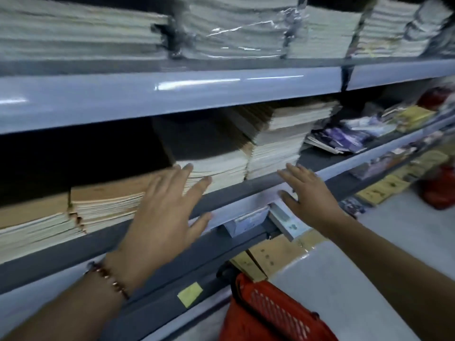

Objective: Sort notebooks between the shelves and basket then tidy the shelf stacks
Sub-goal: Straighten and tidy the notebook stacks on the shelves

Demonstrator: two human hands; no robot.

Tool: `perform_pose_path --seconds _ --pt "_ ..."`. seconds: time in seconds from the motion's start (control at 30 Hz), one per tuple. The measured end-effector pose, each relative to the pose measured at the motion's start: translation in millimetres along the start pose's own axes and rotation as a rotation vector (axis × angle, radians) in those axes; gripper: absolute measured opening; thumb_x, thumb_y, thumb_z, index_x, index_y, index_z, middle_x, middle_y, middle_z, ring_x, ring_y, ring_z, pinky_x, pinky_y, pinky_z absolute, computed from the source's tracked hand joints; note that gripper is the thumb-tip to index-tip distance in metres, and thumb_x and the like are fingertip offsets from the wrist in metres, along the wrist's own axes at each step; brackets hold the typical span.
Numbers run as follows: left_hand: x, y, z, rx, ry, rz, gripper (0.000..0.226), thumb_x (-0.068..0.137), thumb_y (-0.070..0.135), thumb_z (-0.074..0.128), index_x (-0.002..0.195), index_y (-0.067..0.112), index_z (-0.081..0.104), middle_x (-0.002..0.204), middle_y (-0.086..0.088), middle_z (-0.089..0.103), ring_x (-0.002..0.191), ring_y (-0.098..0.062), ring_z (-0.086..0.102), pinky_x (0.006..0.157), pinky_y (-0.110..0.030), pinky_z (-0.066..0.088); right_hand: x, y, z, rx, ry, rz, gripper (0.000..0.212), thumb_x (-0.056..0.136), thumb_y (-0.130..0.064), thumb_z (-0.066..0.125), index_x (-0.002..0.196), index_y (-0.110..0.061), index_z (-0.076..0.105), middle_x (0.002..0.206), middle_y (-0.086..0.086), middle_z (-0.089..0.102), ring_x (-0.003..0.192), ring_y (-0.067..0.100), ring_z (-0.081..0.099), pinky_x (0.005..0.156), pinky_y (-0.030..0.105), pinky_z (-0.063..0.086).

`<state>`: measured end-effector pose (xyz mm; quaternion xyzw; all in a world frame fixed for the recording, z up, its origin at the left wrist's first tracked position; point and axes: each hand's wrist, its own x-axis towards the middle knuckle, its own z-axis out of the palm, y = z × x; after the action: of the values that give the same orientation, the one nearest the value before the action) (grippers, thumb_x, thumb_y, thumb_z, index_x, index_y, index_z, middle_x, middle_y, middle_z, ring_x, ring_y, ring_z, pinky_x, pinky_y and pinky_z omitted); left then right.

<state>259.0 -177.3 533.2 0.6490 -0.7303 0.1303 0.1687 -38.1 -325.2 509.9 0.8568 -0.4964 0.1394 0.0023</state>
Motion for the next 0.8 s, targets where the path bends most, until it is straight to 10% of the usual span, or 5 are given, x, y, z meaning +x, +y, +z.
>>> perform_pose_path --seconds 0.4,0.8 --pt "104 159 11 -0.318 -0.279 -0.112 0.068 0.097 0.05 0.05 0.156 0.03 0.023 0.165 -0.008 0.015 0.148 -0.028 0.023 0.117 -0.042 0.025 -41 120 -109 0.007 -0.184 0.354 0.065 0.097 -0.038 0.055 0.155 -0.03 0.025 0.164 0.001 0.018 0.15 0.027 0.018 0.122 0.047 0.019" --pt "244 299 126 -0.441 -0.24 -0.495 0.07 0.098 0.05 0.049 0.157 0.035 0.016 0.166 0.004 0.007 0.15 -0.025 0.015 0.118 -0.045 0.027 25 348 -47 0.338 -0.231 0.24 0.069 0.094 -0.037 0.059 0.154 -0.036 0.025 0.165 -0.009 0.011 0.144 0.024 0.033 0.109 0.049 0.041"
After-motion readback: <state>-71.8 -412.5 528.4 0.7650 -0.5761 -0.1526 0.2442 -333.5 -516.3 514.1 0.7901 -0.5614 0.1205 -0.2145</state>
